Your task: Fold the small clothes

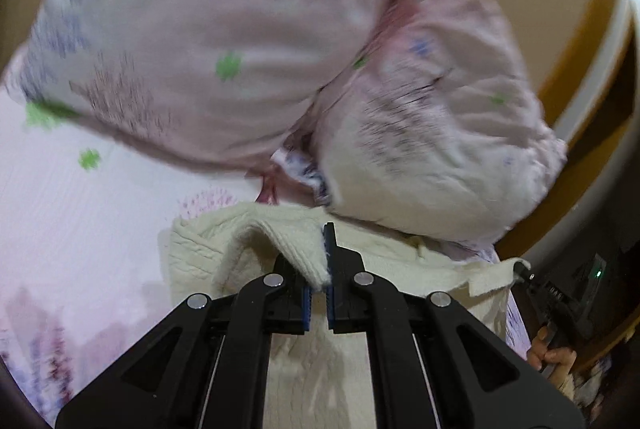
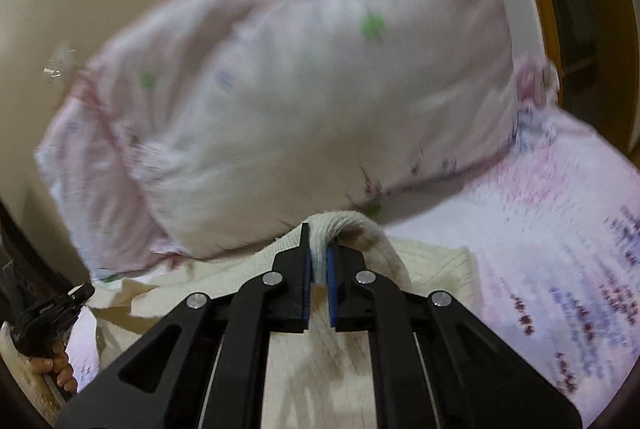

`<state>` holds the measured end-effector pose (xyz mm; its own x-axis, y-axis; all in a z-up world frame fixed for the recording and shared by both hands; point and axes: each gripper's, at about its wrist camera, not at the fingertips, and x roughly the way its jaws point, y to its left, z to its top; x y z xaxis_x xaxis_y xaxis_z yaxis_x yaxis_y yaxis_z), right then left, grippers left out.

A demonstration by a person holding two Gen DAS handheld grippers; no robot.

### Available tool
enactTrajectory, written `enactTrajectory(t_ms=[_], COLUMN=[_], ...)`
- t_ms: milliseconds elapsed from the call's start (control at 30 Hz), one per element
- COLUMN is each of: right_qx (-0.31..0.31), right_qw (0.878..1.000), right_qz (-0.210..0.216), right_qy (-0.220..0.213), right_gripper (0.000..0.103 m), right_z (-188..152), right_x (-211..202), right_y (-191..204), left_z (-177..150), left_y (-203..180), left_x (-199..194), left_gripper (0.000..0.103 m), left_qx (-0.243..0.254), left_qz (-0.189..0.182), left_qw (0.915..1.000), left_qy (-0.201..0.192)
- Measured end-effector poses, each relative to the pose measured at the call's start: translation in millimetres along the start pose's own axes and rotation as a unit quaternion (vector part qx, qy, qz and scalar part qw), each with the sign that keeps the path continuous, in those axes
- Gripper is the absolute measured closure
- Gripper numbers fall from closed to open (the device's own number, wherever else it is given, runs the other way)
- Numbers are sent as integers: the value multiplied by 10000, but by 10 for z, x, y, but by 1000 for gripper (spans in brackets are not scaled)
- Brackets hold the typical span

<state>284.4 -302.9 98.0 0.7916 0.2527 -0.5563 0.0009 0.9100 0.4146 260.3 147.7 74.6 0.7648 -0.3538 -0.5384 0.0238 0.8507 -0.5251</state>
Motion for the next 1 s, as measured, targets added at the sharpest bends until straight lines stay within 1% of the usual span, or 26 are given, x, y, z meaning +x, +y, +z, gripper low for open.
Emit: enactTrajectory(t_ms=[33,133,200,300,333,367,400,433,467,500,567,600,667,700,733,833,900,1000], right_qx=[60,219,347,524,560,575,570,557,537,493,367,291,122,40,-22,-226,-320,-429], right_qw=[9999,9980,9959,9934,9930,9933,9941,9949,9954,9961,9969,9970,9966,9962,9958,9937,9923,9896], right_qz=[-88,-319,-406,-453,-426,-440,-442,-399,-358,-336,-331,-331,-327,-326,-338,-430,-469,-511], right_qy=[124,497,727,917,944,897,808,743,702,652,619,639,745,808,852,1012,1102,1272], right_gripper=[97,97,96,83,71,62,59,57,57,57,57,58,65,66,69,70,73,83], right_z=[-11,-52,-52,-44,-39,-33,-26,-21,-19,-16,-50,-78,-164,-220,-258,-407,-492,-592], right_x=[125,461,629,771,785,756,690,616,540,437,283,213,72,15,-12,-95,-121,-85], right_y=[-31,-108,-147,-201,-213,-223,-236,-251,-266,-294,-353,-384,-459,-490,-504,-541,-560,-562], left_z=[2,-28,-44,-66,-64,-55,-48,-40,-30,-22,-32,-61,-145,-191,-273,-461,-564,-680], left_y=[96,263,298,312,312,310,304,298,290,275,230,217,217,224,250,338,403,415], left_x=[169,485,593,682,692,687,654,596,511,430,250,146,4,-46,-106,-176,-207,-190], left_gripper=[99,99,98,98,94,88,69,47,41,41,41,41,41,43,48,55,57,64], left_qx=[-192,-556,-635,-691,-741,-786,-827,-864,-873,-829,-588,-457,-230,-157,-113,-143,-142,-97], left_qz=[18,49,55,135,126,109,90,86,92,95,105,189,400,498,562,739,814,866], left_qw=[9997,9974,9962,9947,9941,9936,9933,9933,9940,9949,9970,9977,9977,9971,9964,9934,9922,9910], left_qy=[148,457,593,748,781,809,808,762,655,563,501,461,496,547,626,865,936,1019])
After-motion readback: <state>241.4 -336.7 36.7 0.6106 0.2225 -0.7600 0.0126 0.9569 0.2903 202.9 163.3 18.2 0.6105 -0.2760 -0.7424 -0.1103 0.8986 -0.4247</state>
